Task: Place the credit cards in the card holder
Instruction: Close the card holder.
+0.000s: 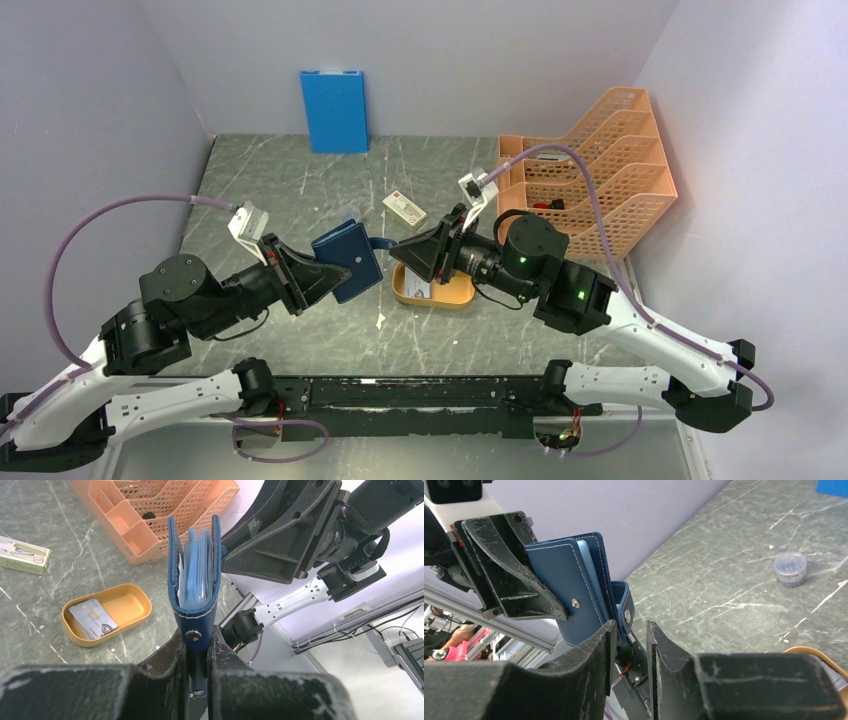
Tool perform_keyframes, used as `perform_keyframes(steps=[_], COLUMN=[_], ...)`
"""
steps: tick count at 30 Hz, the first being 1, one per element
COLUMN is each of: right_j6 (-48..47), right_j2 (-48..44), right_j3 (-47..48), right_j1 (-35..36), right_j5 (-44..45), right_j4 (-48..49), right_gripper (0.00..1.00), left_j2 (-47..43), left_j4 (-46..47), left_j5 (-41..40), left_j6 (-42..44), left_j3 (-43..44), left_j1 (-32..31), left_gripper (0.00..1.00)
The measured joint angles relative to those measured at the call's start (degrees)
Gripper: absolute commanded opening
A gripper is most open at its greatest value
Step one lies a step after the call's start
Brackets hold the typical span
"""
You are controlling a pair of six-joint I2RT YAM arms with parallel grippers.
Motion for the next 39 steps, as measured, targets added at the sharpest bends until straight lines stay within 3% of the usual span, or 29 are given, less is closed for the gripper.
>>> perform_keyframes(steps=[15,26,34,39], right_j6=[0.6,0.7,0.6,0.6], right_j2=[-0.2,-0.2,0.1,0.6], right_j3=[0.0,0.0,0.0,0.0], right_j1=[0.0,0.0,0.0,0.0], right_j5=[0.0,-0.1,-0.7,-0.7], right_j4=[1.2,2.6,2.5,2.4], right_gripper=[0.25,0.14,0.21,0.13], left_j2=[-0.2,-0.2,-0.2,-0.2], left_j4=[0.0,0.0,0.0,0.0], left_j5=[0.0,0.0,0.0,0.0], left_j6=[0.0,0.0,0.0,0.0], left_j3=[0.0,0.0,0.0,0.0], left_j1=[0.0,0.0,0.0,0.0], left_gripper=[0.05,0.05,0.05,0.05])
